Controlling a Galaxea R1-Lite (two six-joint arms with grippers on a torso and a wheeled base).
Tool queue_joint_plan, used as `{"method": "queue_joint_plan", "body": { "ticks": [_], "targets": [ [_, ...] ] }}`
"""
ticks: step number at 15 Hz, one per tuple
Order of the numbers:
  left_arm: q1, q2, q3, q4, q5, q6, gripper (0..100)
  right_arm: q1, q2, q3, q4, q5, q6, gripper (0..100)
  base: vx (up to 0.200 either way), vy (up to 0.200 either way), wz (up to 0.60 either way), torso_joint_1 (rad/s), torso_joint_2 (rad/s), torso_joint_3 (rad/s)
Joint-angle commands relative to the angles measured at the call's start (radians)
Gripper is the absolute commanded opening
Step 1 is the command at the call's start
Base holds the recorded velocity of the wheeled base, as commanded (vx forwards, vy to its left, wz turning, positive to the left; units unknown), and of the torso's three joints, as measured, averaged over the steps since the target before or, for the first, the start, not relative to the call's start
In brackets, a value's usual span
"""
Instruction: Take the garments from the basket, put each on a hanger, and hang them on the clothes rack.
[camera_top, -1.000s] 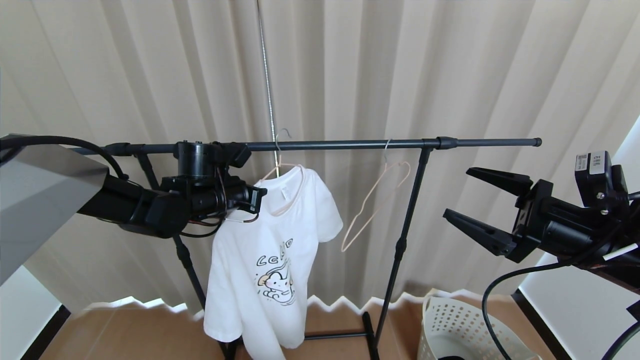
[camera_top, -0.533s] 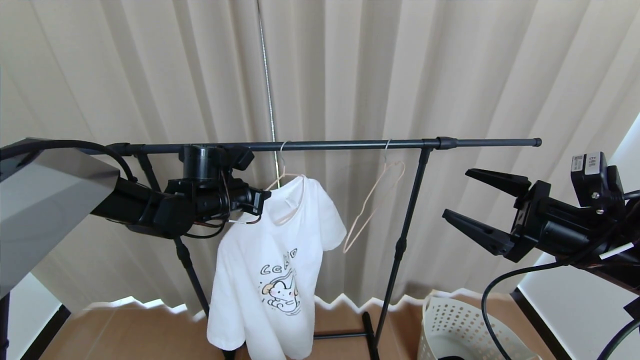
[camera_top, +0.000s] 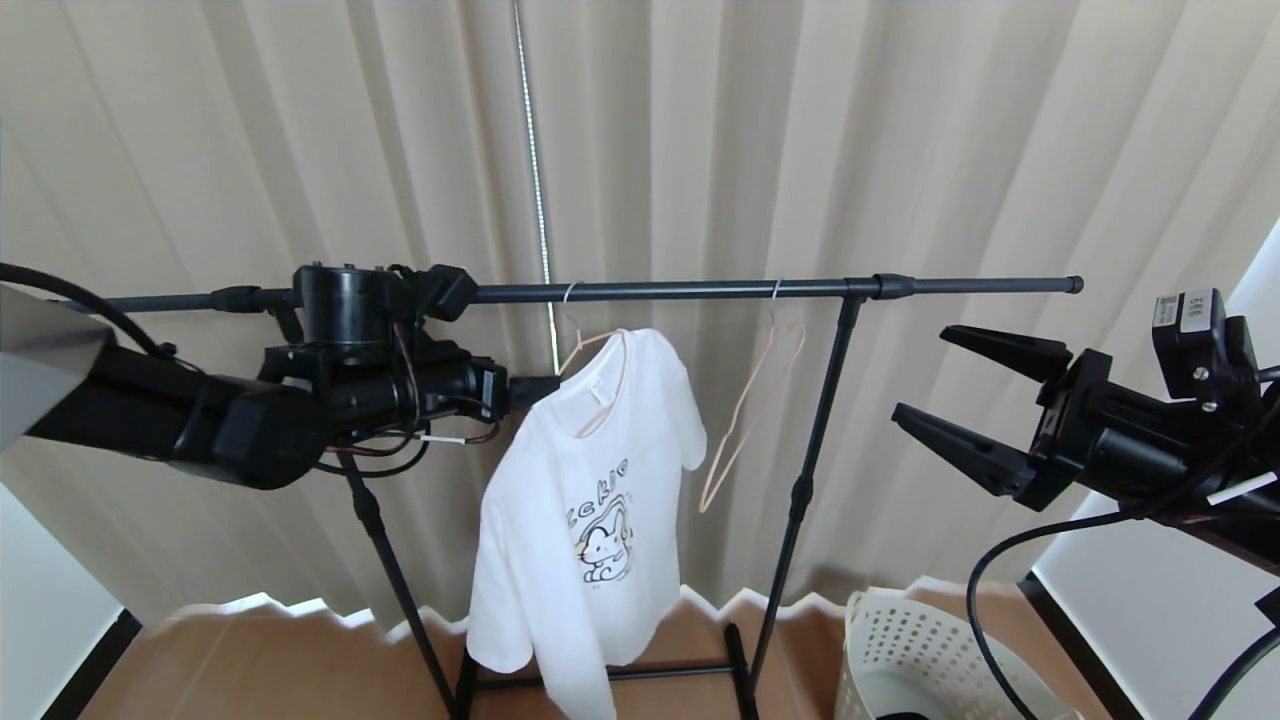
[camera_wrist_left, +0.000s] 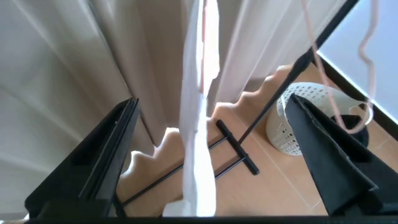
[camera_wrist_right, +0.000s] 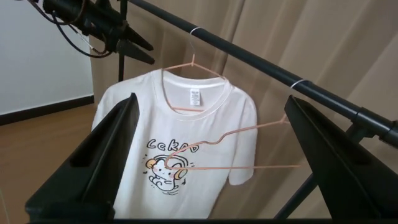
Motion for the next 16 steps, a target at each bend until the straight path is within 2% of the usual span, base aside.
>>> {"method": "queue_joint_plan", "body": {
  "ticks": [1, 2, 3, 4, 5, 6, 7, 9, 10, 12, 13, 14, 15, 16],
  "targets": [
    [-0.01, -0.332, 0.236, -0.014, -0.057, -0.003, 100, -0.035, -0.145, -0.073, 0.258, -0.002, 0.0, 100, 0.0, 0.0, 0.0, 0.0, 0.0, 0.0],
    [-0.01, -0.421, 0.308, -0.031, -0.077, -0.012, 100, -0.05, -0.208, -0.123, 0.416, -0.022, 0.0, 100, 0.0, 0.0, 0.0, 0.0, 0.0, 0.0],
    [-0.01, -0.525, 0.389, -0.052, -0.083, -0.032, 100, -0.052, -0.279, -0.172, 0.59, -0.113, 0.0, 100, 0.0, 0.0, 0.0, 0.0, 0.0, 0.0],
    [-0.008, -0.619, 0.453, -0.052, -0.083, -0.04, 100, -0.047, -0.328, -0.196, 0.686, -0.232, -0.001, 100, 0.0, 0.0, 0.0, 0.0, 0.0, 0.0],
    [0.003, -0.688, 0.507, -0.048, -0.077, -0.039, 100, -0.044, -0.357, -0.198, 0.706, -0.286, 0.002, 100, 0.0, 0.0, 0.0, 0.0, 0.0, 0.0],
    [0.012, -0.729, 0.542, -0.042, -0.069, -0.035, 100, -0.044, -0.372, -0.19, 0.709, -0.3, 0.0, 100, 0.0, 0.0, 0.0, 0.0, 0.0, 0.0],
    [0.029, -0.821, 0.63, -0.017, -0.037, -0.035, 100, -0.053, -0.438, -0.124, 0.711, -0.355, -0.001, 100, 0.0, 0.0, 0.0, 0.0, 0.0, 0.0],
    [0.052, -0.891, 0.708, 0.027, 0.08, -0.032, 100, -0.046, -0.559, 0.028, 0.708, -0.49, -0.007, 100, 0.0, 0.0, 0.0, 0.0, 0.0, 0.0],
    [0.059, -0.917, 0.743, 0.034, 0.123, -0.031, 100, -0.033, -0.622, 0.118, 0.706, -0.533, -0.017, 100, 0.0, 0.0, 0.0, 0.0, 0.0, 0.0],
    [0.075, -0.963, 0.797, 0.038, 0.133, -0.031, 100, -0.03, -0.734, 0.289, 0.7, -0.541, -0.031, 100, 0.0, 0.0, 0.0, 0.0, 0.0, 0.0],
    [0.081, -0.972, 0.814, 0.038, 0.139, -0.028, 100, -0.029, -0.762, 0.324, 0.703, -0.541, -0.031, 100, 0.0, 0.0, 0.0, 0.0, 0.0, 0.0],
    [0.085, -1.024, 0.871, 0.038, 0.156, -0.008, 100, -0.032, -0.828, 0.407, 0.709, -0.542, -0.032, 100, 0.0, 0.0, 0.0, 0.0, 0.0, 0.0],
    [0.085, -1.062, 0.944, 0.038, 0.158, -0.002, 100, -0.037, -0.892, 0.434, 0.718, -0.545, -0.032, 100, 0.0, 0.0, 0.0, 0.0, 0.0, 0.0],
    [0.087, -1.087, 0.995, 0.038, 0.161, -0.002, 100, -0.04, -0.963, 0.434, 0.792, -0.556, -0.031, 100, 0.0, 0.0, 0.0, 0.0, 0.0, 0.0]
  ]
}}
